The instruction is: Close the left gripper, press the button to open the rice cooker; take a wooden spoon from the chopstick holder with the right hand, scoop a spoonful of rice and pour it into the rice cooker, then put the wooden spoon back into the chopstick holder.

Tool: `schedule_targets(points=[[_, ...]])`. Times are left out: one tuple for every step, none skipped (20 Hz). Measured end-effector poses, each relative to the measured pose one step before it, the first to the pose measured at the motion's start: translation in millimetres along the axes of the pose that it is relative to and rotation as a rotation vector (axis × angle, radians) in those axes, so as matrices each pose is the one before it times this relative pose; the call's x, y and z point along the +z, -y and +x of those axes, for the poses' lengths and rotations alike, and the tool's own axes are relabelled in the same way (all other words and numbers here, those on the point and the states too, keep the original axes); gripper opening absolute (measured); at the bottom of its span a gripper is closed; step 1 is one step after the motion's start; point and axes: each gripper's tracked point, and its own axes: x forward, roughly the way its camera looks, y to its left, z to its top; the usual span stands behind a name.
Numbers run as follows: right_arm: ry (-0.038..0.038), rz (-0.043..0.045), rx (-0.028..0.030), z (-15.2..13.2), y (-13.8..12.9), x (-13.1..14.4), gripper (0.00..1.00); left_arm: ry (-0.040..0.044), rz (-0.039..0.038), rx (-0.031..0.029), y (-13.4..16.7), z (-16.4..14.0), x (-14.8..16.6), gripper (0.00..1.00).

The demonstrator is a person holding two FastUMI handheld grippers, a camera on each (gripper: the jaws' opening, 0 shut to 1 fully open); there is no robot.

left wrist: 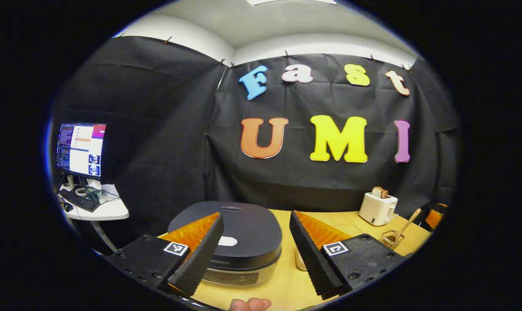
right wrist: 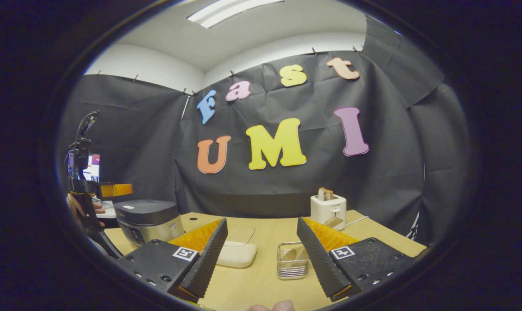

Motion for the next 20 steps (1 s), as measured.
schedule_targets(points=[[-0.00495,-0.00104,-0.00355,-1.28,-0.40,-1.80,1.00,-0.00522,0.00229,-0.02179,12.97,-6.13,-5.44,0.97],[-0.00127,-0.00316,-0.01377,-1.44,2.69,-0.42,0.95,0.00724,0.00636,-0.02001,13.39,-6.22,-3.71,0.98],[0.00687,-0.00658,-0.01479,-0.43,3.03,1.40,0.91,0.00010,0.01077,-0.01736,10.63,-3.78,-3.38,0.98],[0.00615,-0.00881,-0.01412,-1.60,1.98,2.04,0.95,0.00370,0.01066,-0.01717,11.33,-4.80,-4.72,0.97],[0.01040,-0.00788,-0.01270,-1.17,2.17,3.36,0.95,-0.00536,0.01362,-0.01632,10.88,-4.13,-4.96,0.97],[0.00875,-0.00735,-0.01087,-1.64,0.98,3.58,0.95,-0.00604,0.00680,-0.01026,8.91,-5.57,-5.63,0.97],[0.00903,-0.00613,-0.01235,-1.85,1.09,3.61,0.95,-0.01079,0.00809,-0.00808,8.40,-5.12,-5.31,0.98],[0.00589,-0.00616,-0.01554,-0.76,1.88,2.04,0.95,-0.00072,0.00330,-0.01223,8.13,-5.23,-2.61,0.98],[-0.00255,-0.00870,-0.00936,-1.85,0.68,0.42,0.91,0.01065,0.01240,-0.02419,9.77,-3.20,1.68,0.98],[-0.00122,-0.00619,-0.00392,-2.75,-1.47,0.25,0.91,0.00976,0.01485,-0.01067,4.41,-0.66,2.53,0.98],[0.00590,-0.00399,-0.00759,-1.41,-0.11,2.22,0.95,-0.00486,0.00930,0.00159,-3.01,-2.97,-1.66,0.97],[0.00379,-0.00318,-0.00920,-1.74,1.56,2.15,0.95,0.00960,-0.00265,0.01474,-3.61,-0.98,1.87,0.98],[0.00578,0.00061,-0.00448,-1.58,-0.22,1.53,0.95,0.00171,-0.00923,0.00015,-1.46,-3.33,2.00,0.98],[0.00207,0.00308,-0.00469,-0.07,-1.24,0.76,1.00,0.00992,-0.00716,-0.01420,1.33,-2.63,2.90,0.98],[-0.00036,0.00017,-0.00347,1.47,-1.74,0.20,0.95,0.00370,-0.00160,-0.00930,1.23,0.51,0.93,0.98],[-0.00054,-0.00138,-0.00003,-0.79,-1.66,0.44,0.95,0.00103,-0.00477,0.00547,-3.47,0.14,0.56,0.98],[0.00207,-0.00066,-0.00037,0.56,-2.13,2.56,0.95,-0.00273,-0.00337,-0.00084,-2.32,-0.77,-0.45,0.98],[0.00109,0.00298,-0.00006,-0.01,-1.09,1.50,0.95,0.00069,-0.00232,-0.00718,0.33,0.19,0.34,0.98],[0.00204,-0.00109,-0.00182,0.08,-1.15,1.81,0.95,-0.00027,0.00029,-0.00614,0.86,0.03,-0.26,0.98],[0.00368,-0.01056,-0.00900,1.30,1.90,0.85,0.95,-0.00162,-0.00130,-0.00796,0.86,1.01,-0.03,0.98]])
